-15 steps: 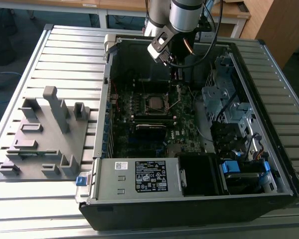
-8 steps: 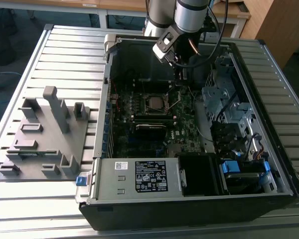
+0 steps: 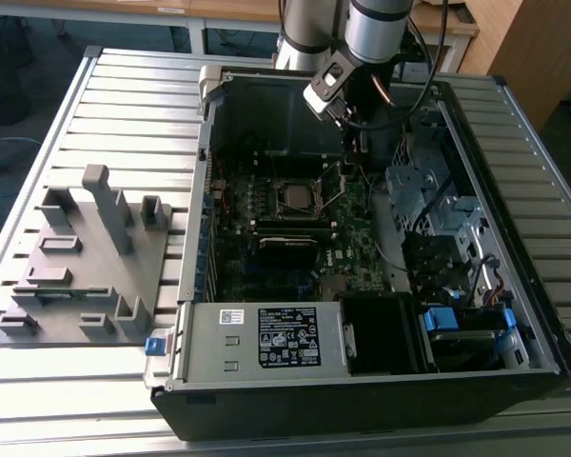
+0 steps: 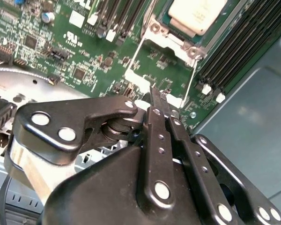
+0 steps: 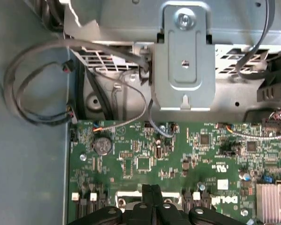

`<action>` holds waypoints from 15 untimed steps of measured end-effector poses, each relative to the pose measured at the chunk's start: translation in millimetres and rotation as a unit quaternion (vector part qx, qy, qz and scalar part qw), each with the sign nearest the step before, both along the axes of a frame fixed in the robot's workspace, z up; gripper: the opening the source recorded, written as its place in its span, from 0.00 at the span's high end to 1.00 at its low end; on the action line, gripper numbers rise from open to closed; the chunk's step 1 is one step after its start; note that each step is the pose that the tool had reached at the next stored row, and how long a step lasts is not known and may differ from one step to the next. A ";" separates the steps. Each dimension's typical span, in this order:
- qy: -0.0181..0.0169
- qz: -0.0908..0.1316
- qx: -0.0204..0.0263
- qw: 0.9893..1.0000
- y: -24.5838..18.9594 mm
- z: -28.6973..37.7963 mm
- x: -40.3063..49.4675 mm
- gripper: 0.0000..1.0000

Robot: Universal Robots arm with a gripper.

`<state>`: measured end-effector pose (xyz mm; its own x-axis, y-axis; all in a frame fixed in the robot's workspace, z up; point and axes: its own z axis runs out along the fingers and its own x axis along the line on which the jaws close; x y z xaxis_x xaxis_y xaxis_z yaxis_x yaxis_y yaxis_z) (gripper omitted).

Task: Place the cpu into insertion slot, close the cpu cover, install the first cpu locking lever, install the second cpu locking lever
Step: 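Close the cpu cover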

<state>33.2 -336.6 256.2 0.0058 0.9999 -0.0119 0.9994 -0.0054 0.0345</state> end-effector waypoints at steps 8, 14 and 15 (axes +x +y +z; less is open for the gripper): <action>0.000 0.000 0.000 1.000 0.1 -0.1 11.9 0.90; 0.000 0.000 0.000 1.000 0.2 -1.5 17.3 0.90; 0.000 0.000 0.000 1.000 0.2 -2.8 17.3 0.90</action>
<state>50.5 -336.4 253.3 0.0058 0.9999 -0.0122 0.9994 -0.0053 0.0344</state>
